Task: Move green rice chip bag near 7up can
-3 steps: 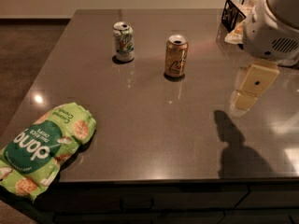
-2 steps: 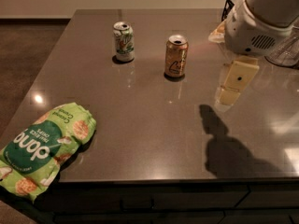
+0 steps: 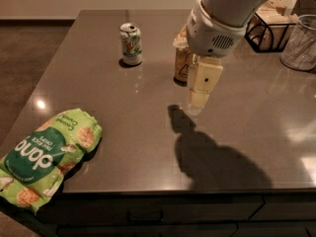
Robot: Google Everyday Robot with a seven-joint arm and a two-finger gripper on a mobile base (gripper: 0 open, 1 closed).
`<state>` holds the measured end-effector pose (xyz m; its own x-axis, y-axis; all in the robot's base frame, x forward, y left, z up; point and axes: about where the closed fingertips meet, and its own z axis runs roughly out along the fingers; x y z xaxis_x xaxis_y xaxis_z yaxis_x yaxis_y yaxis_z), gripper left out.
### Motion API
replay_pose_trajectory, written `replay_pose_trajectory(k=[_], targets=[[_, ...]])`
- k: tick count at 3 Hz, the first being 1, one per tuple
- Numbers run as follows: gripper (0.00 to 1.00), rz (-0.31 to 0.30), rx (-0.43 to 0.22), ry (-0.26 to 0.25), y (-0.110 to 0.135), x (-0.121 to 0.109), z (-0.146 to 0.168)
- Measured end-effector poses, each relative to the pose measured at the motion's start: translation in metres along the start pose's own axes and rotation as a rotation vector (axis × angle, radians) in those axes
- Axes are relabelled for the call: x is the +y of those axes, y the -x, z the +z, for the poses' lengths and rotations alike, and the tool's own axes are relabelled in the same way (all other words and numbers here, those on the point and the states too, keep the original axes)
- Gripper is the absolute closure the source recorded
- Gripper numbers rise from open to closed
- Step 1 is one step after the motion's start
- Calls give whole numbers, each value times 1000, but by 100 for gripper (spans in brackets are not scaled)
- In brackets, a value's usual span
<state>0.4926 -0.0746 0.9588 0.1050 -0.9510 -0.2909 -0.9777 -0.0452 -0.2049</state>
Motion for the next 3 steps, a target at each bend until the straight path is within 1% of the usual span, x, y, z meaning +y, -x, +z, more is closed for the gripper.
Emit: replay_pose_trajectory(k=[1,2,3], targets=[[0,-90,-37,56,39,7,22],[0,-172,-63,106,74,19,45],[0,-248,-75,154,108,33,67]])
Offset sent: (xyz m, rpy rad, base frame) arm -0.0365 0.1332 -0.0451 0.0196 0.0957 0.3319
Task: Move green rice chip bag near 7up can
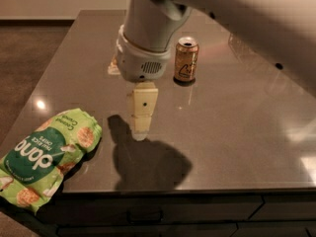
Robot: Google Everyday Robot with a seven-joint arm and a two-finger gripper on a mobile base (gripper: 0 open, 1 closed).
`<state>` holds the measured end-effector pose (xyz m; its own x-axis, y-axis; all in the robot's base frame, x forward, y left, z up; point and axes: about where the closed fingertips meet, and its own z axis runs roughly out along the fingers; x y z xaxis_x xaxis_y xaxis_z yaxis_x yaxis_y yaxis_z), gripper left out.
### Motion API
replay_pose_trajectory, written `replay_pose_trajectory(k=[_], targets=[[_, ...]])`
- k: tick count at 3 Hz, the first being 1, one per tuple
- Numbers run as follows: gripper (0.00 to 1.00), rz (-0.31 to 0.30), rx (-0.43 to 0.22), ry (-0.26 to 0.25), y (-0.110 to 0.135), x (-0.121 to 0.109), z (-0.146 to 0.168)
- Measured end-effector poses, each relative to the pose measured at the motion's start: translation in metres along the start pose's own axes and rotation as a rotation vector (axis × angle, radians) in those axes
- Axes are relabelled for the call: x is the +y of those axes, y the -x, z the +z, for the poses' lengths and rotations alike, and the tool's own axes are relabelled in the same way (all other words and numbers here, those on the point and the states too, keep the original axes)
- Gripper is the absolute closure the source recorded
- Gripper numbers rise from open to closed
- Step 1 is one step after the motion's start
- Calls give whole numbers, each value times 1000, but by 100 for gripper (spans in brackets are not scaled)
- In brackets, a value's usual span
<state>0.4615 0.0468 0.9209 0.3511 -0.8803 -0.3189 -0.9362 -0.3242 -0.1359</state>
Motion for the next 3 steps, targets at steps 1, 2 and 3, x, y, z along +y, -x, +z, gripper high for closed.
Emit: replay_pose_trajectory(k=[1,2,3], targets=[[0,-62,-1,38,28,-2,20],[0,-117,-6,67,55,-5,37],[0,-175,1,82,78,-6,54]])
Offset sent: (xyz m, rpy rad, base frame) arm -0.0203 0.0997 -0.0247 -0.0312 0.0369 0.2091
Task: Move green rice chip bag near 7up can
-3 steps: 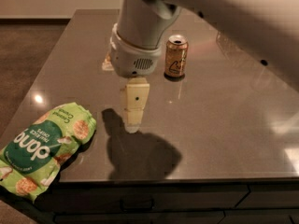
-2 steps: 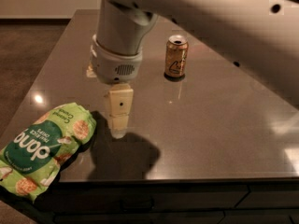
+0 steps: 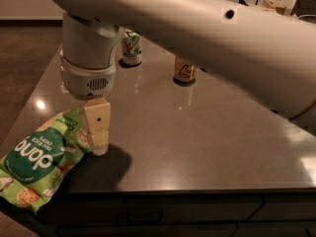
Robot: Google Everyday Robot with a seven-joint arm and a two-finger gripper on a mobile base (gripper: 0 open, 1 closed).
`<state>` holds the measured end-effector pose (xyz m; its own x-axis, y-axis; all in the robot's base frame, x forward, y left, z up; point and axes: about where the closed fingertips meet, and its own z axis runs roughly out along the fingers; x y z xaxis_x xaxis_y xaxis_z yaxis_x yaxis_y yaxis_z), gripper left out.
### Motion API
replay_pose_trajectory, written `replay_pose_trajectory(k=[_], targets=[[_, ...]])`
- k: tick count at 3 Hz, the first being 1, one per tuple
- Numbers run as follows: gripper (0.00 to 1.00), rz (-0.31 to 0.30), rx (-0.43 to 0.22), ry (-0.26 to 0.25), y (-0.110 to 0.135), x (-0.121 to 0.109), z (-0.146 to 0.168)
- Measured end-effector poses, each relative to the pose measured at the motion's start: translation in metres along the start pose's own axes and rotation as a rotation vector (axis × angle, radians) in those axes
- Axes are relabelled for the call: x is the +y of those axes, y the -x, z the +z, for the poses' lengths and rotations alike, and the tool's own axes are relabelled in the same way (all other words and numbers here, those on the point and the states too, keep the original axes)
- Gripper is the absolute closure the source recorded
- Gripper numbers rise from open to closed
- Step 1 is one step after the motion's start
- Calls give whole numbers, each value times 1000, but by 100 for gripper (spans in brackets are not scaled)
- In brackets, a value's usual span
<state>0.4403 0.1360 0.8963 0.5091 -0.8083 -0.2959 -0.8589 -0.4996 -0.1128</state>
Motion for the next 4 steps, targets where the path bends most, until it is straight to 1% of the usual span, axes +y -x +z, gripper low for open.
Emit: replay_pose_trajectory(k=[1,2,3,4], targets=[[0,-50,12,5,22,-5,18],[0,-106,31,18,41,-3,32],[16,-138,60,49,45,-1,47],[41,-131,93,76,37,-5,52]])
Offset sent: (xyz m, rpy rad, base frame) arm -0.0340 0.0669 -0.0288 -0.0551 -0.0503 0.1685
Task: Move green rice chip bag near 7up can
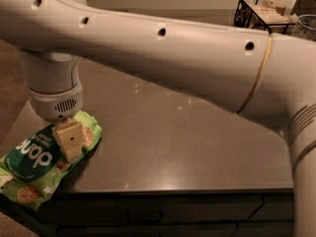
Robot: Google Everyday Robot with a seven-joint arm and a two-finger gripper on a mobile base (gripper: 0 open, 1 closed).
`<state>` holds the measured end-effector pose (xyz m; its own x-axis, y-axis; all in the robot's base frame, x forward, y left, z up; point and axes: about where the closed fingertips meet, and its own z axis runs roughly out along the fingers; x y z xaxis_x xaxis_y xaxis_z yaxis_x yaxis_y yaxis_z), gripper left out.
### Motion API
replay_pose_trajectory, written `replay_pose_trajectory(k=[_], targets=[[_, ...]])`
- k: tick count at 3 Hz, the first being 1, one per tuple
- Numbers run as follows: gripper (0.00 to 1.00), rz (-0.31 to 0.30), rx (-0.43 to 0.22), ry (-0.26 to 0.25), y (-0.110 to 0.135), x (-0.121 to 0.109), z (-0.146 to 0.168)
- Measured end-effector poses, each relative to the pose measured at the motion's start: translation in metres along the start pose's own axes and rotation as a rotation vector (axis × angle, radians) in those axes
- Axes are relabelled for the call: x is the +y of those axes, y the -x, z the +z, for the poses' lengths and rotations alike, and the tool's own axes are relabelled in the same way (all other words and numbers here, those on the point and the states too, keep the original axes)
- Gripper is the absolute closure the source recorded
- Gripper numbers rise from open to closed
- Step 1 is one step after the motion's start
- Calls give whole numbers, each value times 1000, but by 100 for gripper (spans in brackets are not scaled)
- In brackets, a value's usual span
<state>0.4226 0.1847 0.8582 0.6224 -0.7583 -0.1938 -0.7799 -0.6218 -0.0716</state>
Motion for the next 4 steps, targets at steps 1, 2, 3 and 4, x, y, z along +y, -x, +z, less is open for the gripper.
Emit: replay_pose_trajectory(k=[1,2,3,4], targets=[[63,23,22,16,-17,-3,-2],[87,55,33,16,-35,-10,-12],[100,102,40,0,-57,-23,-25],[100,156,55,-21,-83,-41,-38]])
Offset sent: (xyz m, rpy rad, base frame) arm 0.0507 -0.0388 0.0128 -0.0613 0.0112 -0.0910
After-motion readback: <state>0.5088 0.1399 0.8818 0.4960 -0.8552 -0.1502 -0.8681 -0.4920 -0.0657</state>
